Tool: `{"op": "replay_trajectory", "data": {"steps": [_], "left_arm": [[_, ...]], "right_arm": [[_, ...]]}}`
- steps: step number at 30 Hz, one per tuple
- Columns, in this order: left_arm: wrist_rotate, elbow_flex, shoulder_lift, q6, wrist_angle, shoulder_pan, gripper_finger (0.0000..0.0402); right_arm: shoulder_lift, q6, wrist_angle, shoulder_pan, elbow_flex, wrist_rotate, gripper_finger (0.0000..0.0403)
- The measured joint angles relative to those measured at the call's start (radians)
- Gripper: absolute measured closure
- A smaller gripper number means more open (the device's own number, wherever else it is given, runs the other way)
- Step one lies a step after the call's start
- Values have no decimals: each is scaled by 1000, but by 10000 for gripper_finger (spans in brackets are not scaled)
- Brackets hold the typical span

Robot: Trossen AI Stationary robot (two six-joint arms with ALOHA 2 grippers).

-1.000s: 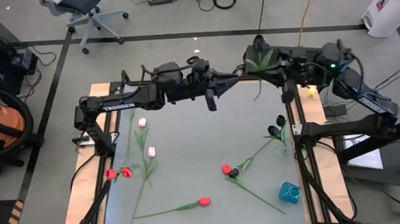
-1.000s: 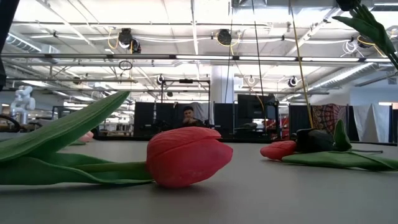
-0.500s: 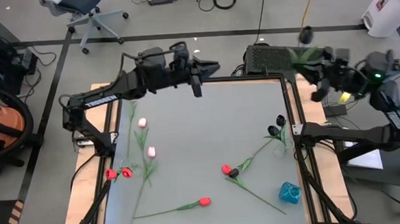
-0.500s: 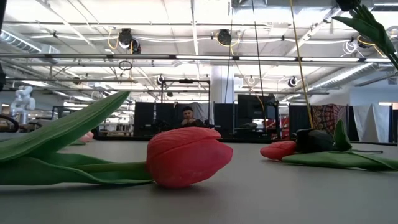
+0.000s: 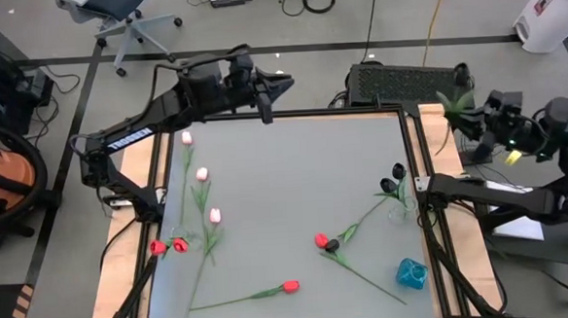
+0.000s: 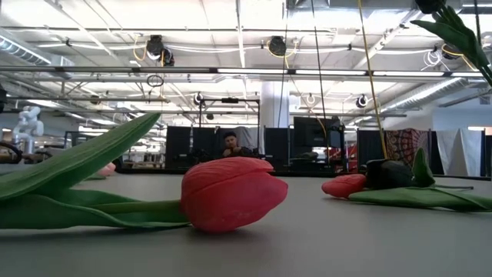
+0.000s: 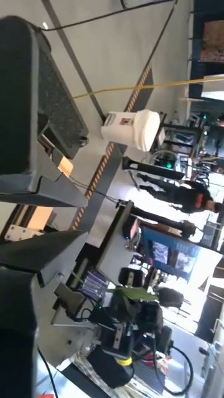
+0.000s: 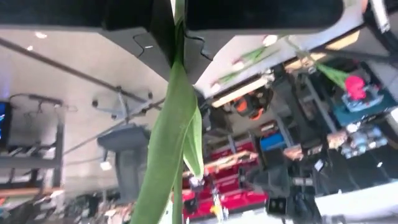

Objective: Sort flowers into vase by color
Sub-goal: Put the left black tulip into the right transparent vase

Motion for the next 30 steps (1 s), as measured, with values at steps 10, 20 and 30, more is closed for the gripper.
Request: {"op": "replay_trajectory", "data": {"steps": [10, 20, 30], "left_arm": [[-22, 0, 14, -1, 1, 0, 324], [-48, 0, 13, -3, 7, 0, 324], [-48, 0, 13, -10, 7, -3, 324]], "right_arm": [[-202, 128, 7, -2, -127, 31, 402], [-280, 235, 220, -65, -356, -191, 402], [-280, 296, 253, -74, -397, -402, 402]]}}
